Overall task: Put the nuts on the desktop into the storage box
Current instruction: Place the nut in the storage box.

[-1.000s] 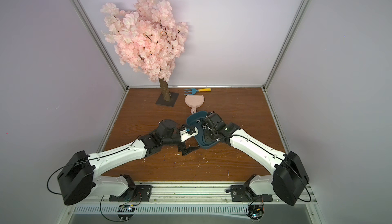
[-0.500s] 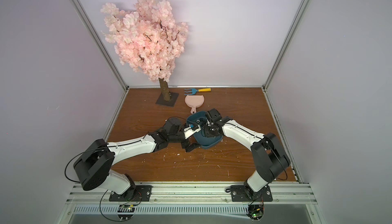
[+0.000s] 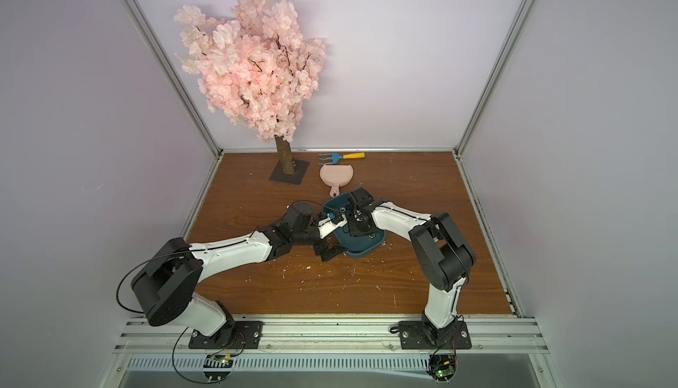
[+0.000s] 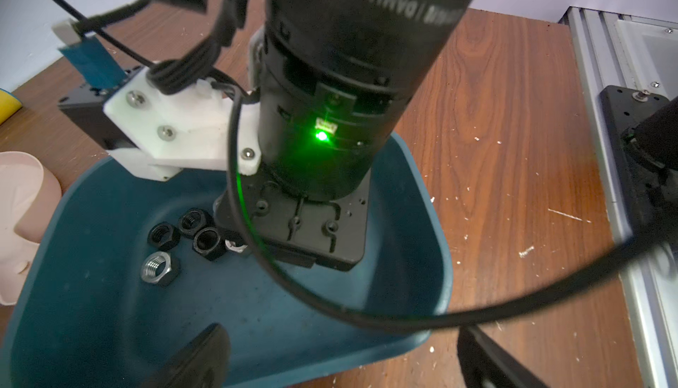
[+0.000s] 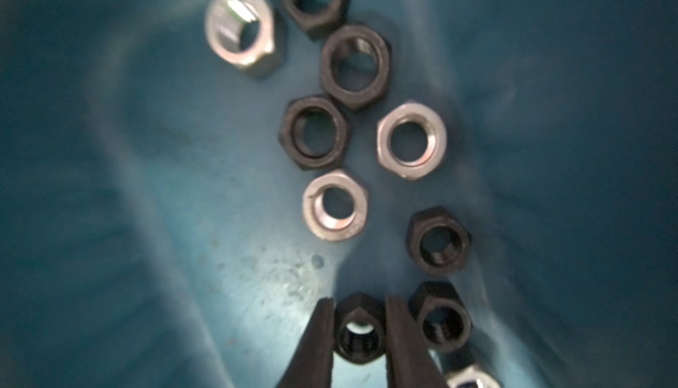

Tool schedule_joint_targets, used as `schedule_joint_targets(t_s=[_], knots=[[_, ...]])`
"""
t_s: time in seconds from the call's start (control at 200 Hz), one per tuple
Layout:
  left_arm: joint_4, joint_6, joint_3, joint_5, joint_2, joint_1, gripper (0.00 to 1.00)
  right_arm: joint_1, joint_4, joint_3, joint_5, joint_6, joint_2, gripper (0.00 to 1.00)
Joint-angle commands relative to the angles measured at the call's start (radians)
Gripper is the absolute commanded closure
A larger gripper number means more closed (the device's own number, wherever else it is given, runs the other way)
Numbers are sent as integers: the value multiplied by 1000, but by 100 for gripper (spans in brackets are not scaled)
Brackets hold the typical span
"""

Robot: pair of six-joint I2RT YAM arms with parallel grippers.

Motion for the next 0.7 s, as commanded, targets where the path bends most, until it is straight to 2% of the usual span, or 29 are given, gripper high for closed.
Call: schedule_joint_targets(t_s=[0.0, 0.265, 0.385, 0.561, 0.656, 0.691], knots=[[13, 14, -6, 18, -27, 13, 0, -2, 12, 28, 48, 0, -5, 72], [22, -11, -38, 3, -86, 13, 0, -2, 36, 14, 76, 10, -39, 62], [33, -39, -56, -13, -126, 12, 0, -1, 37, 11, 62, 2, -87, 53], [42, -104, -75, -42, -209, 12, 0, -1, 19, 4, 34, -21, -219, 43], [25, -144, -74, -126, -258, 12, 0, -1, 31, -12, 50, -34, -327, 36], [28, -162, -75, -163, -277, 13, 0, 0, 44, -23, 66, -39, -371, 30]])
